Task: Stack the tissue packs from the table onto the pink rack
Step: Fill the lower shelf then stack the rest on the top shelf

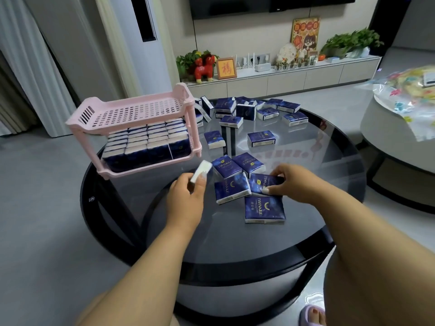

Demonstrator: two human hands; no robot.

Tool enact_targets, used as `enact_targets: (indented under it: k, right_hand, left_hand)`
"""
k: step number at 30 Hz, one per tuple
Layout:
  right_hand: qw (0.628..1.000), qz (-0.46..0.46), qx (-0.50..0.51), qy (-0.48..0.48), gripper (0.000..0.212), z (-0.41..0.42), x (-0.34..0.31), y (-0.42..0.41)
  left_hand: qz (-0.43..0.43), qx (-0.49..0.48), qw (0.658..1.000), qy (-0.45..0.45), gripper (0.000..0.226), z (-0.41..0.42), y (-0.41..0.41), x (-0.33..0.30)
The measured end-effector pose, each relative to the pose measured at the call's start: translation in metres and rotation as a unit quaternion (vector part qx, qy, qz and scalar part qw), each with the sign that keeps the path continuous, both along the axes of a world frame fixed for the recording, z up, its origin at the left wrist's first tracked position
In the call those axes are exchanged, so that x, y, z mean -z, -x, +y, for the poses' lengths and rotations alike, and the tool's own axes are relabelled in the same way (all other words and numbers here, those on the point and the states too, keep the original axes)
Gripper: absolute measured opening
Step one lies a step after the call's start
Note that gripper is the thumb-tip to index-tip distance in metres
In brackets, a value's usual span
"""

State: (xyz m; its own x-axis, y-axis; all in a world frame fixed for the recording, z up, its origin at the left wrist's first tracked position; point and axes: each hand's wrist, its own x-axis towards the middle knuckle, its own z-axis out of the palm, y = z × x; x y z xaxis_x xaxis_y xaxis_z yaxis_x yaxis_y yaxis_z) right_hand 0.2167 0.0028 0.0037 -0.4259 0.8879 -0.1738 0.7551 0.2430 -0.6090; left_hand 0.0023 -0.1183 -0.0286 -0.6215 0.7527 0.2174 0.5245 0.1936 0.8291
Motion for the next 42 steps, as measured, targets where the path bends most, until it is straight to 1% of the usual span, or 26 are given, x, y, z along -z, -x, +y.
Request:
enact_targets:
  k: [3, 5, 7, 9, 11, 12, 14, 16, 18, 19, 21, 24, 28, 29, 30, 32, 33, 34, 35, 36, 37, 38, 39, 40, 41, 42]
  right_hand:
    - [1.000, 0.018, -0.006, 0.011, 0.035, -0.003, -0.002, 0.001]
    - [1.000, 0.020, 0.000, 0.006, 0.032, -0.005, -0.002, 0.001]
    - [0.998, 0.050, 0.020, -0.012, 0.028, -0.006, -0.002, 0.002]
    - [0.990, 0.112, 0.069, -0.051, 0.026, -0.007, -0.005, 0.002]
    - [0.968, 0.203, 0.123, -0.081, 0.024, -0.009, -0.010, 0.003]
    - [0.957, 0.243, 0.137, -0.080, 0.022, -0.011, -0.013, 0.004]
    - [0.941, 0.311, 0.122, -0.050, 0.016, -0.020, -0.018, 0.010]
    - [0.924, 0.375, 0.069, 0.001, 0.009, -0.036, -0.020, 0.022]
    - [0.910, 0.412, 0.018, 0.046, 0.012, -0.054, -0.020, 0.039]
    - [0.909, 0.413, 0.005, 0.055, 0.015, -0.062, -0.018, 0.047]
    - [0.917, 0.397, -0.005, 0.048, 0.016, -0.073, -0.011, 0.061]
    - [0.927, 0.374, 0.010, 0.022, 0.022, -0.079, -0.004, 0.071]
    - [0.933, 0.360, 0.008, 0.012, 0.024, -0.082, -0.004, 0.075]
    - [0.936, 0.351, -0.001, 0.010, 0.023, -0.082, -0.004, 0.076]
    - [0.940, 0.341, -0.015, 0.011, 0.021, -0.082, -0.004, 0.076]
    - [0.946, 0.322, -0.041, 0.000, 0.012, -0.078, -0.008, 0.075]
    - [0.955, 0.292, -0.036, -0.034, 0.013, -0.072, -0.010, 0.072]
    - [0.968, 0.234, -0.016, -0.089, 0.022, -0.063, -0.010, 0.069]
    - [0.978, 0.145, 0.009, -0.149, 0.035, -0.055, -0.011, 0.066]
    - [0.980, 0.039, 0.030, -0.194, 0.049, -0.048, -0.011, 0.063]
    - [0.975, -0.061, 0.043, -0.211, 0.060, -0.044, -0.010, 0.062]
    - [0.968, -0.137, 0.048, -0.206, 0.069, -0.043, -0.008, 0.062]
    - [0.963, -0.180, 0.047, -0.196, 0.077, -0.044, -0.005, 0.064]
    - [0.959, -0.200, 0.043, -0.194, 0.081, -0.045, -0.003, 0.067]
    - [0.957, -0.206, 0.039, -0.198, 0.080, -0.046, -0.002, 0.069]
    - [0.958, -0.200, 0.035, -0.201, 0.074, -0.046, -0.001, 0.071]
  left_hand:
    - [-0.032, -0.037, 0.999, -0.022, 0.034, -0.003, 0.001, -0.001]
    - [-0.056, -0.060, 0.996, -0.037, 0.032, -0.002, 0.003, 0.001]
    - [-0.087, -0.085, 0.991, -0.051, 0.030, -0.003, 0.005, 0.002]
    - [-0.135, -0.101, 0.983, -0.074, 0.030, -0.004, 0.005, 0.001]
    - [-0.191, -0.108, 0.970, -0.104, 0.026, -0.006, 0.003, -0.003]
    - [-0.210, -0.109, 0.965, -0.116, 0.024, -0.007, 0.003, -0.005]
    - [-0.220, -0.098, 0.963, -0.123, 0.024, -0.010, 0.003, -0.007]
    - [-0.223, -0.076, 0.965, -0.119, 0.028, -0.014, 0.002, -0.010]
    - [-0.233, -0.053, 0.963, -0.127, 0.029, -0.020, -0.002, -0.014]
    - [-0.238, -0.038, 0.961, -0.133, 0.029, -0.022, -0.004, -0.016]
    - [-0.250, -0.008, 0.957, -0.146, 0.029, -0.025, -0.007, -0.019]
    - [-0.282, 0.020, 0.947, -0.154, 0.031, -0.027, -0.010, -0.023]
    - [-0.351, 0.079, 0.919, -0.164, 0.046, -0.034, -0.011, -0.026]
    - [-0.348, 0.096, 0.918, -0.161, 0.048, -0.036, -0.011, -0.027]
    - [-0.332, 0.102, 0.925, -0.155, 0.045, -0.036, -0.011, -0.027]
    - [-0.289, 0.082, 0.942, -0.153, 0.031, -0.037, -0.009, -0.027]
    - [-0.273, 0.066, 0.946, -0.160, 0.022, -0.036, -0.005, -0.027]
    - [-0.263, 0.051, 0.949, -0.169, 0.018, -0.035, -0.001, -0.027]
    - [-0.252, 0.036, 0.951, -0.176, 0.019, -0.035, 0.005, -0.027]
    - [-0.241, 0.025, 0.954, -0.178, 0.023, -0.035, 0.011, -0.026]
    - [-0.228, 0.016, 0.958, -0.173, 0.026, -0.034, 0.016, -0.024]
    - [-0.217, 0.011, 0.962, -0.166, 0.029, -0.034, 0.020, -0.022]
    - [-0.209, 0.010, 0.966, -0.155, 0.031, -0.034, 0.023, -0.020]
    - [-0.201, 0.010, 0.969, -0.144, 0.033, -0.033, 0.025, -0.018]
    - [-0.194, 0.011, 0.972, -0.132, 0.035, -0.033, 0.027, -0.016]
    - [-0.189, 0.013, 0.974, -0.121, 0.037, -0.032, 0.028, -0.014]
